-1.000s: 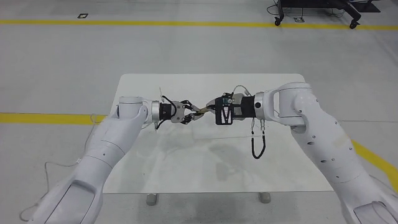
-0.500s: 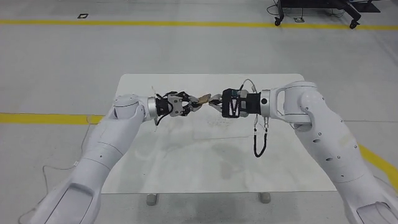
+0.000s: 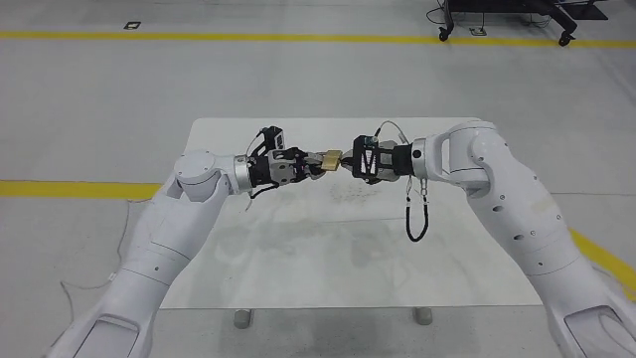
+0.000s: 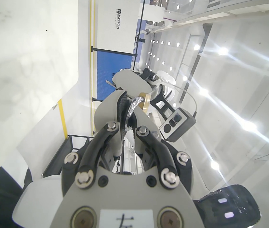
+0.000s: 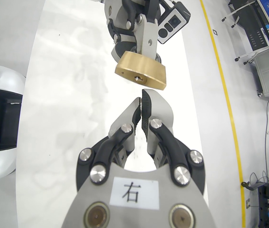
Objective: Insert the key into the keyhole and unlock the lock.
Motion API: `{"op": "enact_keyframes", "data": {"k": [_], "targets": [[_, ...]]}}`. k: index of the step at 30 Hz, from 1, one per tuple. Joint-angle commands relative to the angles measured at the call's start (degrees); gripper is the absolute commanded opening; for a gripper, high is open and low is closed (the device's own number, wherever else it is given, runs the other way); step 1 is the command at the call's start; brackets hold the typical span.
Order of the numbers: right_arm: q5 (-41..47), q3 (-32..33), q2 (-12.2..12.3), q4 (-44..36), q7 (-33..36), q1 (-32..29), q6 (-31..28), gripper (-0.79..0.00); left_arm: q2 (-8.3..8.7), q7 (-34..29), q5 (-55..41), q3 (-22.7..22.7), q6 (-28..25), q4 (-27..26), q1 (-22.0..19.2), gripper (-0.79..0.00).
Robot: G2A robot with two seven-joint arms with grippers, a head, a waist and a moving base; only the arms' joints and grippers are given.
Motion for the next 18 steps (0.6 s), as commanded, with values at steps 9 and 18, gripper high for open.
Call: {"op": "enact_keyframes", "data": {"k": [9, 18], "targets": [[-0.2, -2.8, -0.7, 2.2, 0.4, 3.8, 0.3, -0.785, 0.45, -0.4, 1.7, -0.6, 1.3, -0.8, -0.1, -0.785], [-1.0, -3.1, -0.5, 0.6, -0.9, 4.6, -1.3, -0.785, 0.10, 6.3, 0.5, -0.3, 8.1, 2.2, -0.4, -0.785]]}}
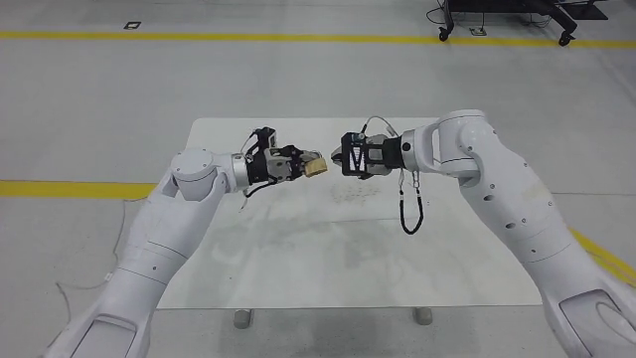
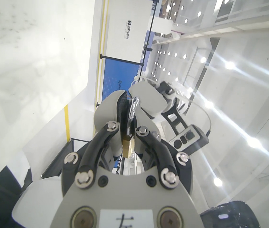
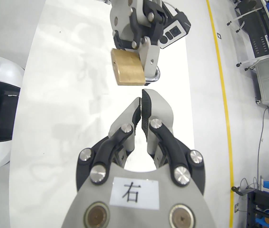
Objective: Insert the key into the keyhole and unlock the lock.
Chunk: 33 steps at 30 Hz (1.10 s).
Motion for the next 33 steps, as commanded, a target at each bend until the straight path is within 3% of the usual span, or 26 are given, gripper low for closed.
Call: {"op": "enact_keyframes", "data": {"k": [1, 7, 12, 21, 33], "targets": [[-0.2, 1.0, 0.3, -1.0, -0.7, -0.2, 0.0, -0.785, -0.28, 1.3, -1.6, 0.5, 3.4, 1.5, -0.2, -0.785], [0.1, 1.6, 1.8, -6.6, -4.4, -1.8, 0.0, -0.785, -1.30, 0.0, -9.6, 1.2, 10.9, 6.3, -1.1, -0.785], [-1.9, -3.5, 2.2, -7.2, -8.1, -0.7, 0.0, -0.785, -1.96, -1.2, -12.3, 2.4, 13.8, 9.2, -2.4, -0.785], [-7.6, -8.6, 2.6, -5.1, -12.8, 3.0, 0.0, -0.785, -2.75, -1.9, -14.7, 3.7, 15.3, 12.0, -3.8, -0.785], [-11.5, -10.5, 2.5, -3.2, -14.1, 5.3, 0.0, -0.785, -3.37, -3.6, -15.3, 5.3, 16.2, 14.0, -4.8, -0.785]]}}
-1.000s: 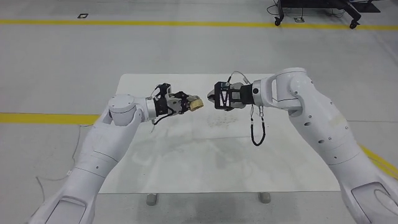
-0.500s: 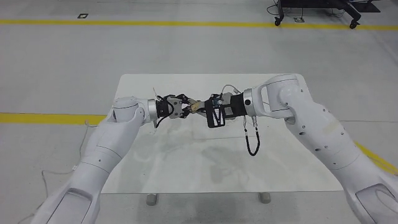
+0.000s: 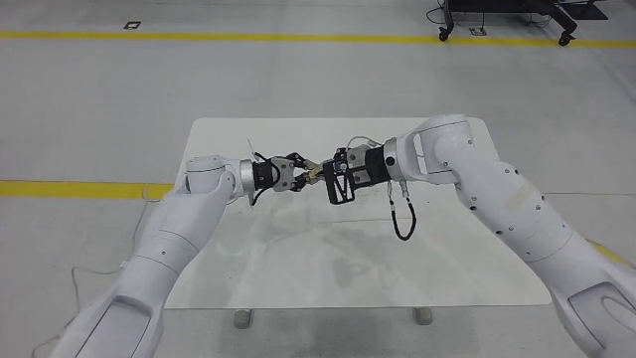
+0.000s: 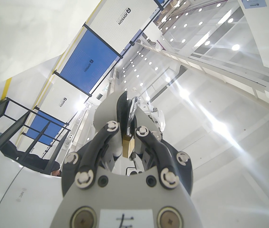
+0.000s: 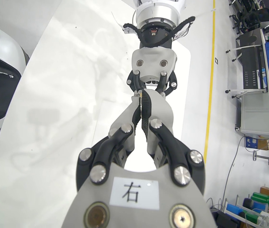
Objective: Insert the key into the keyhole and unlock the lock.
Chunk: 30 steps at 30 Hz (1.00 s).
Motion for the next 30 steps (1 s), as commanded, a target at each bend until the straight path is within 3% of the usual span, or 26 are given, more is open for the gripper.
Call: {"op": "enact_keyframes", "data": {"k": [1, 30], "targets": [[-0.2, 0.2, 0.0, -0.1, -0.3, 0.0, 0.0, -0.785, -0.06, -0.2, 0.0, 0.1, -0.1, 0.3, -0.1, -0.785], [-1.2, -0.7, 0.0, -0.4, 1.6, 0.3, 0.0, -0.785, -1.21, -2.5, -1.9, 2.1, 1.6, 3.1, -1.5, -0.785]]}}
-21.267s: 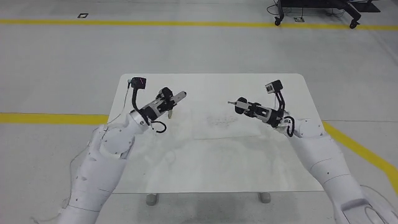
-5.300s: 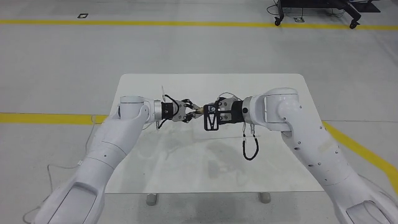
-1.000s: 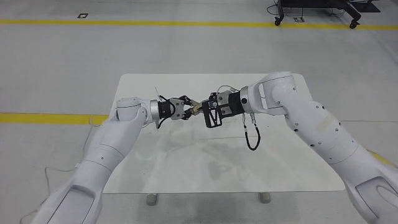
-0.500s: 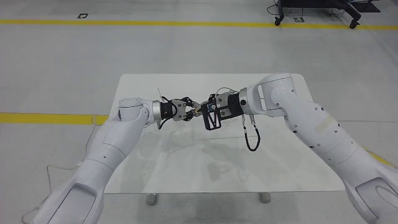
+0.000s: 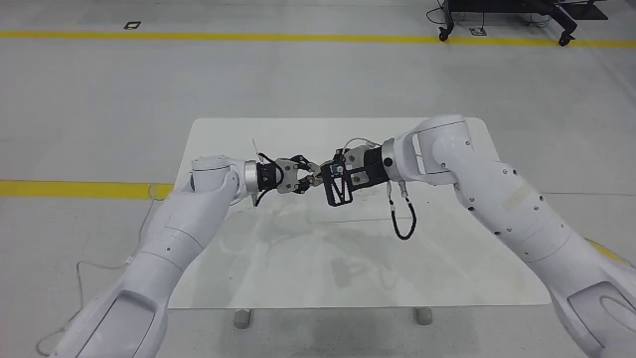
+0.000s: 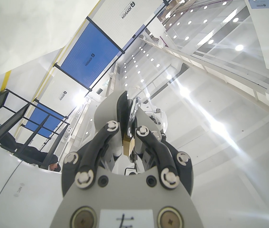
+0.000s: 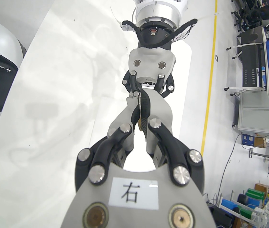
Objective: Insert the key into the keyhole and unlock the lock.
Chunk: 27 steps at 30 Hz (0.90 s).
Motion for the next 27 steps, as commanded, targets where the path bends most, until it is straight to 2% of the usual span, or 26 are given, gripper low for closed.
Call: {"op": "enact_keyframes", "data": {"k": [1, 17, 27], "targets": [[-0.2, -0.1, 0.1, -0.1, -0.2, 0.0, 0.0, -0.785, -0.10, -0.2, -0.4, 0.1, 0.4, 0.3, -0.1, -0.785], [-3.5, 0.5, 2.4, -1.8, -6.3, -0.2, 0.0, -0.785, -0.86, -2.7, -4.8, 0.0, 2.7, 2.7, -0.9, -0.785], [-5.2, 0.8, 3.0, -3.5, -4.8, -0.6, 0.0, -0.785, -0.85, -3.1, -3.5, 0.5, 2.5, 2.6, -1.0, -0.785]]}}
